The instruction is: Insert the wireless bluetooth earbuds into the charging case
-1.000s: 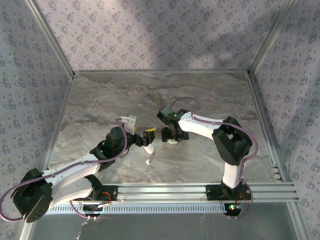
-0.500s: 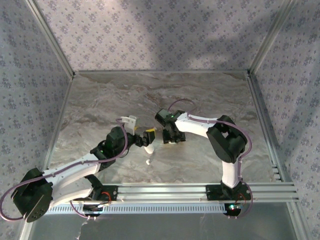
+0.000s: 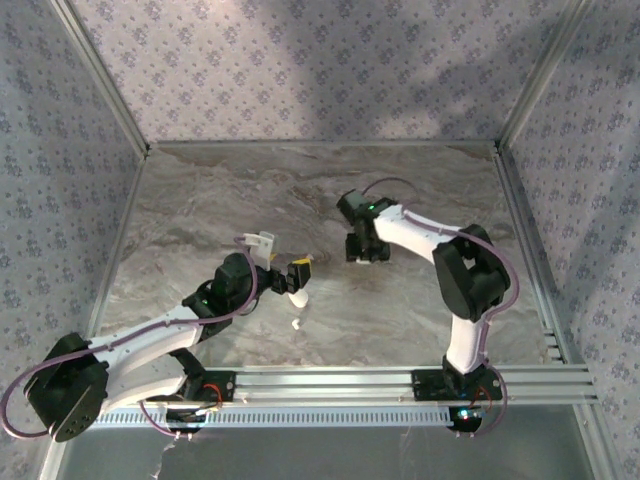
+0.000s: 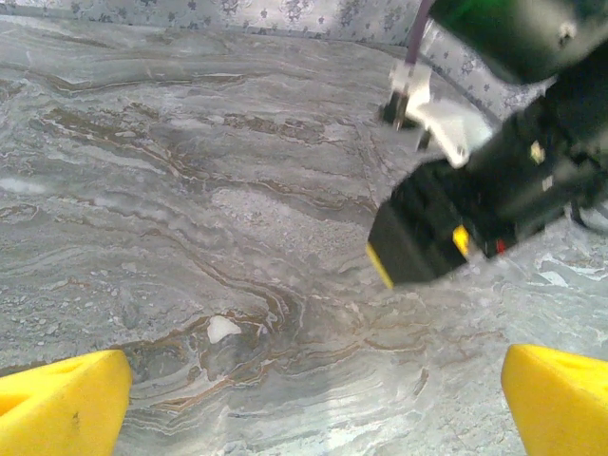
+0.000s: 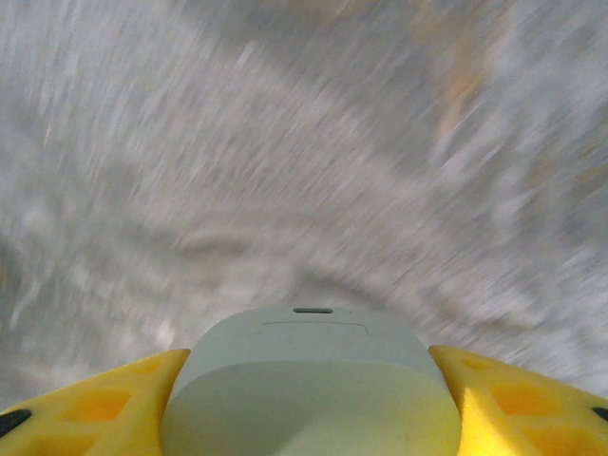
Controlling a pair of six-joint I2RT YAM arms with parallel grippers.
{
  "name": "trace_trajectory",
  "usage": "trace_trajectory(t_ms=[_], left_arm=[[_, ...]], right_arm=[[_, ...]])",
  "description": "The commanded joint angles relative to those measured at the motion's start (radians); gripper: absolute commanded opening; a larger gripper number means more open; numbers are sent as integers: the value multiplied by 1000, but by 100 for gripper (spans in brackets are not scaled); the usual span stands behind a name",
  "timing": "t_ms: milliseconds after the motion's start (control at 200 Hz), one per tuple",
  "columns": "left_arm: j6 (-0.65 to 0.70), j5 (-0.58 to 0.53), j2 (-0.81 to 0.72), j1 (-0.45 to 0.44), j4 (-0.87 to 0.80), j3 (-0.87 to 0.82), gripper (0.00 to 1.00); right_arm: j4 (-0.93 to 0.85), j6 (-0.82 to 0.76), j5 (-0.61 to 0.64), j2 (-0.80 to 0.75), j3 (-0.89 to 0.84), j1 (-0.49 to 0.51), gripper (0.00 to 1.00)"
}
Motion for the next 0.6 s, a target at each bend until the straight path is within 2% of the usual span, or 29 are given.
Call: trace_trajectory(t_ms=[0,120,265,595], left_arm=[[9,5,5,-5,21,38,100],[9,6,7,-6,23,38,100],[9,7,13,-6,26,38,100],[9,8,31,-5,31,41,100]], right_arm=[[-29,-115,-17,41,87,-93,59],[-60,-176,-32,138,200,-176,59],[-98,-223,-39,243,304,-217,60],[-92,-243,-73,325,330,-241,63]])
